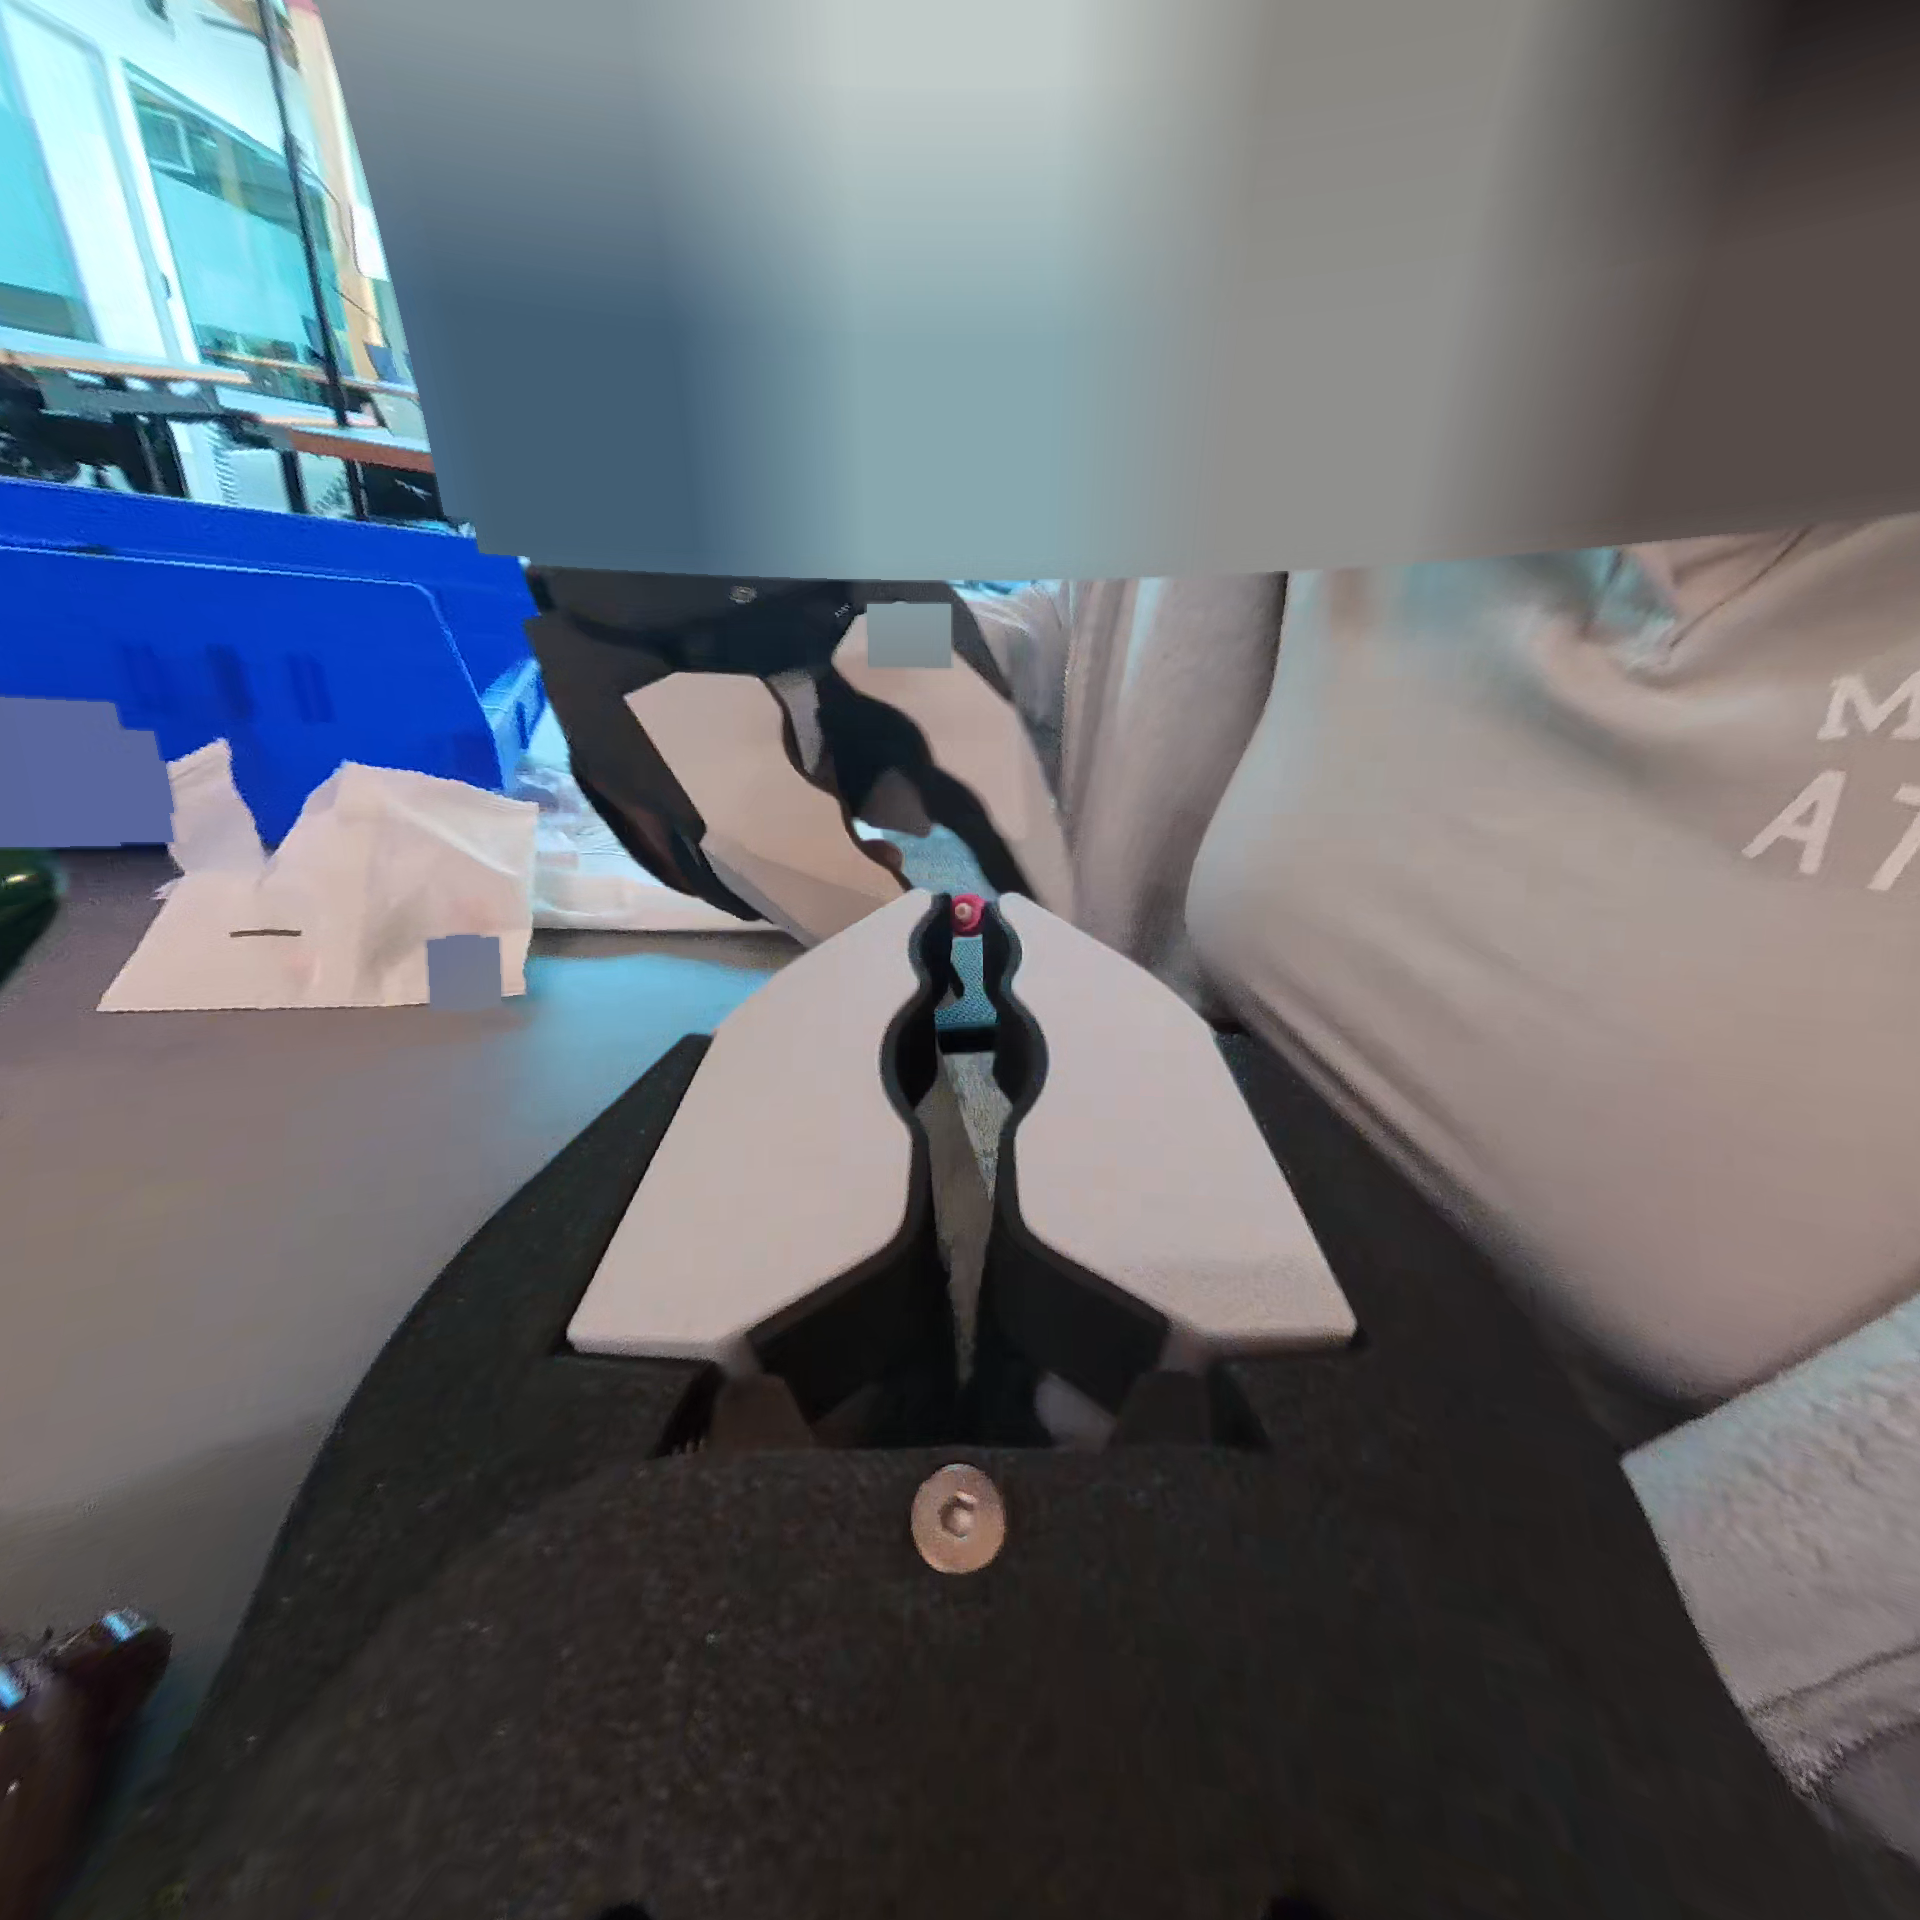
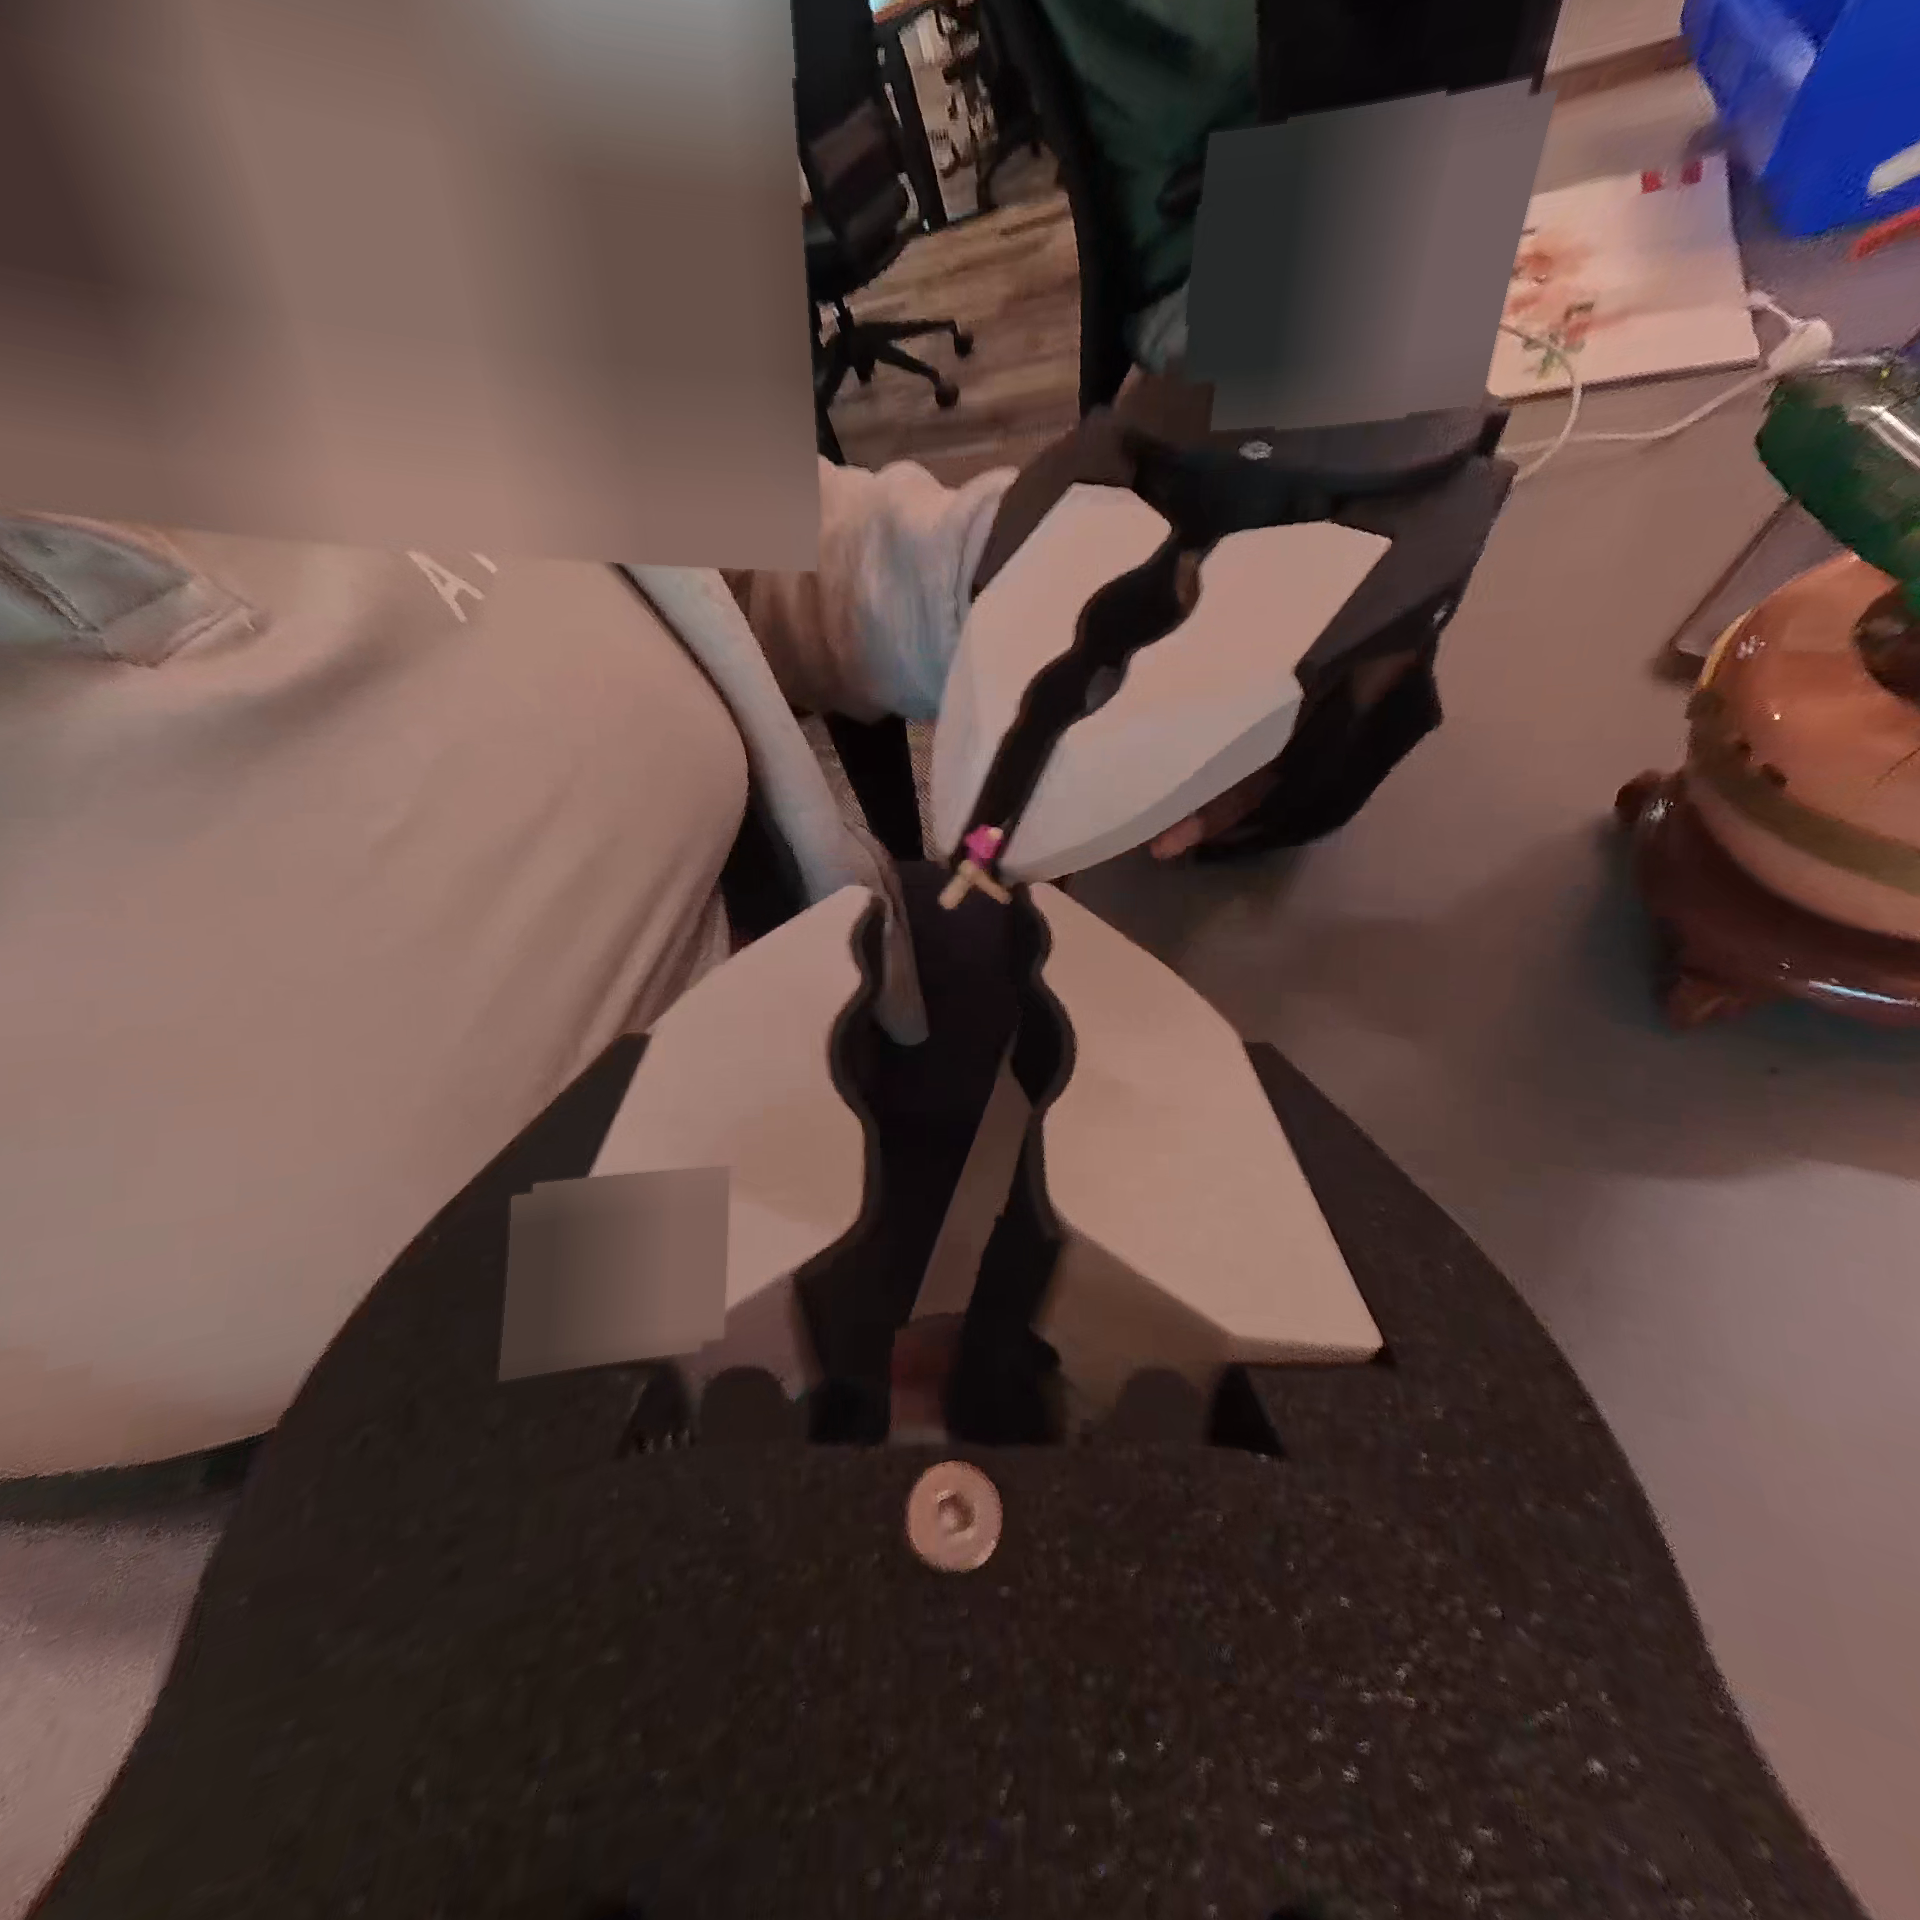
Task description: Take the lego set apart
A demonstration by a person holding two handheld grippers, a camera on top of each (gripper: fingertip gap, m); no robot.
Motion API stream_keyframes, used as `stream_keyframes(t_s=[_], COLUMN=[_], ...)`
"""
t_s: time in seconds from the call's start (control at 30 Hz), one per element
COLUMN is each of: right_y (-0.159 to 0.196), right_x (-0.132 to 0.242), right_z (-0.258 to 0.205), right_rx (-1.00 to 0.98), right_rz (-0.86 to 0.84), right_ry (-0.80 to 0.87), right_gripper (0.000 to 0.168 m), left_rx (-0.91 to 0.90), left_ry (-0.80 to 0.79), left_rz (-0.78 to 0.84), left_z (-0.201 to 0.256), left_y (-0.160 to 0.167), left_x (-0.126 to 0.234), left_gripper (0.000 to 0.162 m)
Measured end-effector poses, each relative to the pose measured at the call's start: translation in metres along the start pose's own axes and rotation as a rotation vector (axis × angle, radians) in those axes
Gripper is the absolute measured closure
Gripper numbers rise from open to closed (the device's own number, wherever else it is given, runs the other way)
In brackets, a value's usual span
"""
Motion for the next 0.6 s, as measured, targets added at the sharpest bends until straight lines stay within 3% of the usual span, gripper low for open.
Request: stream_keyframes(t_s=[0.03, 0.37, 0.6], right_y=[0.0009, 0.0004, 0.0028], right_x=[-0.0005, -0.0004, 0.0036], right_z=[0.0001, -0.0056, -0.0031], right_rx=[0.016, 0.184, 0.275], right_rz=[-0.013, -0.141, -0.084], right_ry=[0.015, 0.22, 0.393], right_gripper=[0.158, 0.159, 0.16], left_rx=[-0.01, -0.053, -0.057], left_ry=[0.008, -0.096, -0.189], left_rz=[-0.012, -0.015, 0.064], left_z=[0.0019, 0.0021, -0.0016], left_y=[0.0005, 0.0026, 0.0], left_x=[-0.0023, -0.0023, -0.001], left_gripper=[0.157, 0.157, 0.157])
Point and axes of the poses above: each gripper's, where its closed fingertips meet, x back along the fingers, y out of its underside, z = x × y across the jaws, the point moved 8 cm from there along x, back along the fingers, and after that the axes turned 9 degrees about x, right-handed, at the moved point
